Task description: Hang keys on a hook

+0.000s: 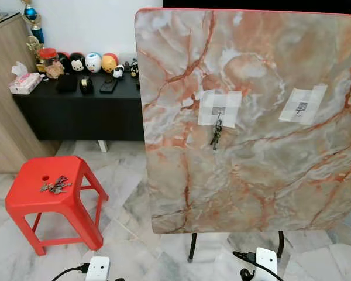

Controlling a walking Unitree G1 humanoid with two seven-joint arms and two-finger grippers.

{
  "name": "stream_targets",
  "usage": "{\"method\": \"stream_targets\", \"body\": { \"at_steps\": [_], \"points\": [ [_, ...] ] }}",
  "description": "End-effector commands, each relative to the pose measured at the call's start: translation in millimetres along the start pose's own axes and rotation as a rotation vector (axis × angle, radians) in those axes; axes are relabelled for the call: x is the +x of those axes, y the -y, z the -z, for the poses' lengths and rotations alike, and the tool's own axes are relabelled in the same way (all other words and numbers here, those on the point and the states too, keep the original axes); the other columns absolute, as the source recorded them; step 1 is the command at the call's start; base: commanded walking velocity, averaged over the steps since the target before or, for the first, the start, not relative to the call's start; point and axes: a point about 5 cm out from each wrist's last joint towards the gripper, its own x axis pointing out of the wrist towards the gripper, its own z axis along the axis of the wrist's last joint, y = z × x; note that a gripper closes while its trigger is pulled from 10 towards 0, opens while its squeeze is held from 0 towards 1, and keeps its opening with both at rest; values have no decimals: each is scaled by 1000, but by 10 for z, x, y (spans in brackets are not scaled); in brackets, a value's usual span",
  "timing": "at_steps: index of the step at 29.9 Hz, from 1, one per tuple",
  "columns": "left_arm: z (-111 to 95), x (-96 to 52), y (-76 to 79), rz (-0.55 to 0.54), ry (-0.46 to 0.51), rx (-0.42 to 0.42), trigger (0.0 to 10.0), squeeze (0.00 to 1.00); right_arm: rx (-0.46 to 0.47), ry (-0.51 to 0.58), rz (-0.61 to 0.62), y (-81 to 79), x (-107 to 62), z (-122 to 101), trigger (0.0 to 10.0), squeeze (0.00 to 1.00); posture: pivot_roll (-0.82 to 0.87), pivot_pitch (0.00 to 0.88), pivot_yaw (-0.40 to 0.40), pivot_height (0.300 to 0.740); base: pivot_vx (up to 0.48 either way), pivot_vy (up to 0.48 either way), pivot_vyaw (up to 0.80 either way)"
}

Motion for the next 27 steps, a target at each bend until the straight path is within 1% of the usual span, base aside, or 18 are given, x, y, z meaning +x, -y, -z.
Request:
{"method": "stream_targets", "body": {
  "at_steps": [1,5,8,13,16,19,24,27],
  "points": [
    [22,-8,-33,-11,-13,-8,10000,0,0,-4,-2,0,4,-26,10000,0,100,0,-53,740,0,0,0],
    [90,-27,-28,-7,-30,-25,10000,0,15,1,-25,-31,8,-55,10000,0,97,0,-58,740,0,0,0],
    [156,-43,-3,-1,-48,-46,10000,0,3,-6,-41,-43,7,-44,10000,0,94,0,-55,740,0,0,0],
    [162,-48,-9,4,-46,-54,10000,0,16,-8,-37,-33,7,-40,10000,0,91,0,-56,740,0,0,0],
    [147,-54,-77,-3,-46,-58,10000,0,-25,-24,-32,-10,6,-22,10000,0,88,0,-56,740,0,266,0],
    [166,-65,-110,-14,-53,-77,10000,0,-15,-23,-26,4,5,-15,10000,0,83,0,-56,740,0,309,0],
    [228,-82,-104,-7,-79,-64,10000,0,-15,-23,-40,-17,3,-2,10000,0,84,0,-60,740,0,395,0],
    [245,-85,-95,-12,-84,-78,10000,0,-14,-21,-43,-33,3,-4,10000,0,84,0,-60,740,0,395,0]
  ]
}}
